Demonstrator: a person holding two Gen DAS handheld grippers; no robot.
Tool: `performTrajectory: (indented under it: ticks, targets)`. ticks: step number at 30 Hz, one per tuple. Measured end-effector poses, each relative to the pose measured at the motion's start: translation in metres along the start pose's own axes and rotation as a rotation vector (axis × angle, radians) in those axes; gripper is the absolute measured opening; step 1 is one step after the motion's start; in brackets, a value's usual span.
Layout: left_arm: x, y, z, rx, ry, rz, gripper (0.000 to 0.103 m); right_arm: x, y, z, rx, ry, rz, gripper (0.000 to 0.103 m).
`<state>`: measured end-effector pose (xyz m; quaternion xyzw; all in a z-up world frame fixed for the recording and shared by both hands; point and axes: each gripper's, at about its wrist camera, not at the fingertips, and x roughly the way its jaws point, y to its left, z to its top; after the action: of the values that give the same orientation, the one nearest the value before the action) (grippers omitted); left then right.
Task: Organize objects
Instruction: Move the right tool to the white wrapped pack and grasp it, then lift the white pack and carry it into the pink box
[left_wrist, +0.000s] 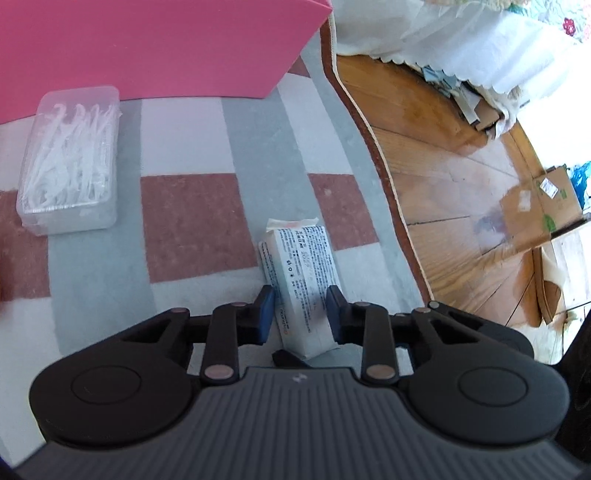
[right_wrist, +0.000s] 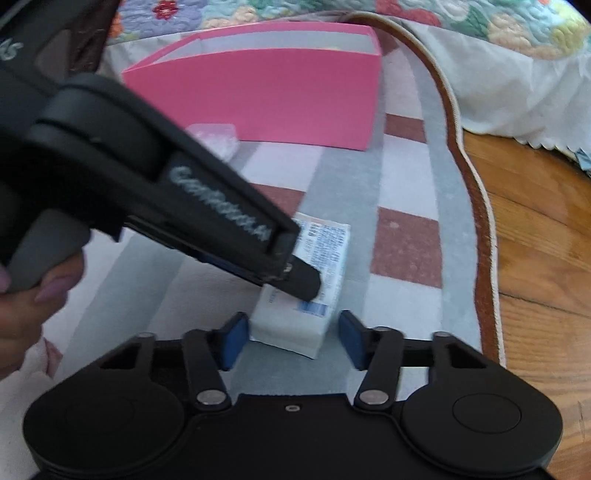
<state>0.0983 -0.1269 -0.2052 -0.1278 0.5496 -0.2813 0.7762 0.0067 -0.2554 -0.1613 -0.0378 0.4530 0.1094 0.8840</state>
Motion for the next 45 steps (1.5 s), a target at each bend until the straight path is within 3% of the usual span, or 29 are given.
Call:
performTrajectory:
  ticks: [5, 12, 17, 22, 27, 29, 33, 37, 41, 45]
  targets:
    - [-0.003, 0.000, -0.009, 0.030, -0.042, -0.009, 0.028, 0.000, -0.007, 0.000, 0.016, 0.004, 0.031, 0.052]
    - [-0.012, -0.005, -0.014, 0.037, 0.015, 0.002, 0.028, -0.011, 0.011, -0.007, -0.065, 0.007, -0.001, 0.049]
    - [-0.038, -0.016, -0.023, 0.102, -0.017, 0.014, 0.028, -0.030, 0.024, -0.006, -0.122, -0.024, -0.014, 0.048]
    - [-0.065, -0.021, -0.019, 0.123, -0.010, 0.019, 0.028, -0.052, 0.028, 0.002, -0.084, -0.054, 0.031, 0.048]
    - [-0.088, -0.032, -0.011, 0.146, -0.054, 0.018, 0.028, -0.071, 0.033, 0.011, -0.077, -0.120, 0.007, 0.049]
    - [-0.098, -0.038, -0.007, 0.158, -0.069, 0.016, 0.028, -0.077, 0.034, 0.015, -0.097, -0.146, -0.005, 0.049]
    - [-0.121, -0.048, 0.011, 0.185, -0.068, 0.013, 0.028, -0.091, 0.046, 0.026, -0.277, -0.207, -0.072, 0.049]
    - [-0.146, -0.057, 0.030, 0.228, -0.092, 0.025, 0.029, -0.107, 0.041, 0.052, -0.210, -0.247, -0.031, 0.049]
    - [-0.170, -0.056, 0.051, 0.221, -0.108, 0.026, 0.030, -0.115, 0.051, 0.078, -0.260, -0.314, -0.069, 0.047]
    - [-0.189, -0.048, 0.072, 0.207, -0.153, 0.031, 0.030, -0.115, 0.052, 0.107, -0.250, -0.358, -0.041, 0.046]
